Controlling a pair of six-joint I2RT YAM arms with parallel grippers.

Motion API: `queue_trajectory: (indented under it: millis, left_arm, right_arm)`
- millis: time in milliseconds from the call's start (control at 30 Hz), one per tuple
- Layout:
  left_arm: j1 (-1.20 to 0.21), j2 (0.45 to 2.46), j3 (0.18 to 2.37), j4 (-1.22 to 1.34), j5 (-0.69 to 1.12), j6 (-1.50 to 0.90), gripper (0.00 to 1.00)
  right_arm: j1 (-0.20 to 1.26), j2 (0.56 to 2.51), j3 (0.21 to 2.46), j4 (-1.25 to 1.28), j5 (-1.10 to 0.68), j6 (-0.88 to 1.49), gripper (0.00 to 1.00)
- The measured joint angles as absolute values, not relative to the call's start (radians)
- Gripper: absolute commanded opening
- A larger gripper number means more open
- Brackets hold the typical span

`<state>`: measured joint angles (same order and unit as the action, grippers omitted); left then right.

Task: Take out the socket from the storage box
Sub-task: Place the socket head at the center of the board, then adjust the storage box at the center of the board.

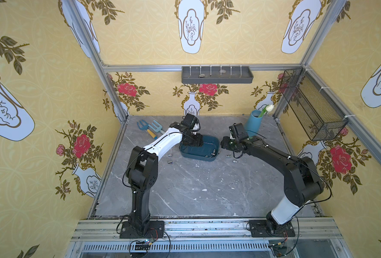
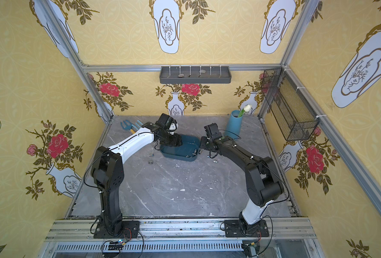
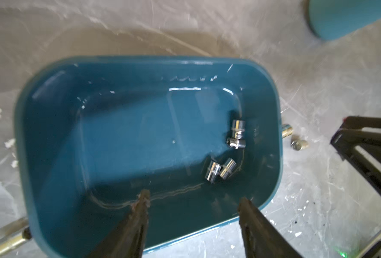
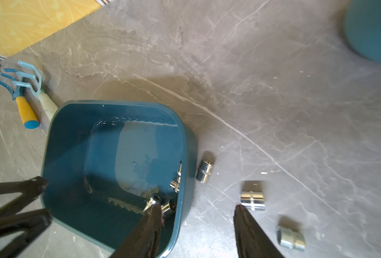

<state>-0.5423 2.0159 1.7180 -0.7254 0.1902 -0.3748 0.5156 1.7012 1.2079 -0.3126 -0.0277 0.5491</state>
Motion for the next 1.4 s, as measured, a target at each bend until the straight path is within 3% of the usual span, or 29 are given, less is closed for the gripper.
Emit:
queue_trajectory:
  millis: [533, 1400]
  left_arm:
    - [-0.553, 2.215, 1.962, -0.949, 0.102, -0.316, 0.79]
    - [-0.589, 2.386, 2.068, -1.117, 0.034, -0.237, 0.77]
  right_arm:
    - [0.515, 1.823, 1.271, -0.311, -0.098, 0.549, 0.58]
    - [0.519, 1.938, 1.379, -0.3, -0.156, 0.549, 0.59]
